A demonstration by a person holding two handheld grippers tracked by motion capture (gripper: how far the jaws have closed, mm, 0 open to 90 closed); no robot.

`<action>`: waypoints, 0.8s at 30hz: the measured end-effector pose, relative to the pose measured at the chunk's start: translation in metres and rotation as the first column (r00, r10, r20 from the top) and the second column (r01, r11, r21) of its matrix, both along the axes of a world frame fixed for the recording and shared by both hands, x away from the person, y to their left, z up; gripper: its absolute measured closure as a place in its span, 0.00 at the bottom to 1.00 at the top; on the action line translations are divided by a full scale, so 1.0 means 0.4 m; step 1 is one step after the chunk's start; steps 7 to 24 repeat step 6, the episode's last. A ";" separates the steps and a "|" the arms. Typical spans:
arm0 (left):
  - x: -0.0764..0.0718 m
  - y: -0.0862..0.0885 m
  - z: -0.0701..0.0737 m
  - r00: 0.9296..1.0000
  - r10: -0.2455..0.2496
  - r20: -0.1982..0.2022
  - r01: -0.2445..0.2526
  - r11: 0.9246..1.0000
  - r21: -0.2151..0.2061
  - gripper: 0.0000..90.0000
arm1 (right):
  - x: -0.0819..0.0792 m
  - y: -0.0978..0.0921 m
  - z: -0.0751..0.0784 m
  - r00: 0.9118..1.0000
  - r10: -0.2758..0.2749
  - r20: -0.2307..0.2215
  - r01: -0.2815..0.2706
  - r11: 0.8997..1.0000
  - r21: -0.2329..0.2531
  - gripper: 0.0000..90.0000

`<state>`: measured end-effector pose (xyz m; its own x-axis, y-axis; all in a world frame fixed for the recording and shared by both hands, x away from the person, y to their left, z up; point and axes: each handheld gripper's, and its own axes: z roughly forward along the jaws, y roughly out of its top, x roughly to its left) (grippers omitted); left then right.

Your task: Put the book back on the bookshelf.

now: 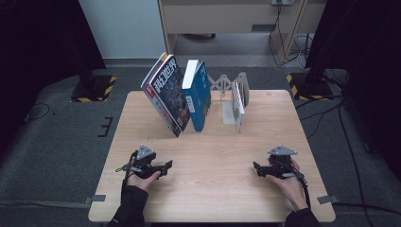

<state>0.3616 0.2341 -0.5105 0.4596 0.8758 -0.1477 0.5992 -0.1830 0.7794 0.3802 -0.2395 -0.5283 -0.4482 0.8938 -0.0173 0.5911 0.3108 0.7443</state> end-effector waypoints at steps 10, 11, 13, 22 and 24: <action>0.006 0.042 -0.017 0.999 0.041 -0.029 -0.040 0.999 0.012 0.18 | 0.000 0.000 -0.001 1.000 0.002 -0.002 -0.002 1.000 0.000 0.11; 0.006 0.042 -0.017 0.999 0.041 -0.029 -0.040 0.999 0.012 0.18 | 0.000 0.000 -0.001 1.000 0.002 -0.002 -0.002 1.000 0.000 0.11; 0.006 0.042 -0.017 0.999 0.041 -0.029 -0.040 0.999 0.012 0.18 | 0.000 0.000 -0.001 1.000 0.002 -0.002 -0.002 1.000 0.000 0.11; 0.006 0.042 -0.017 0.999 0.041 -0.029 -0.040 0.999 0.012 0.18 | 0.000 0.000 -0.001 1.000 0.002 -0.002 -0.002 1.000 0.000 0.11; 0.006 0.042 -0.017 0.999 0.041 -0.029 -0.040 0.999 0.012 0.18 | 0.000 0.000 -0.001 1.000 0.002 -0.002 -0.002 1.000 0.000 0.11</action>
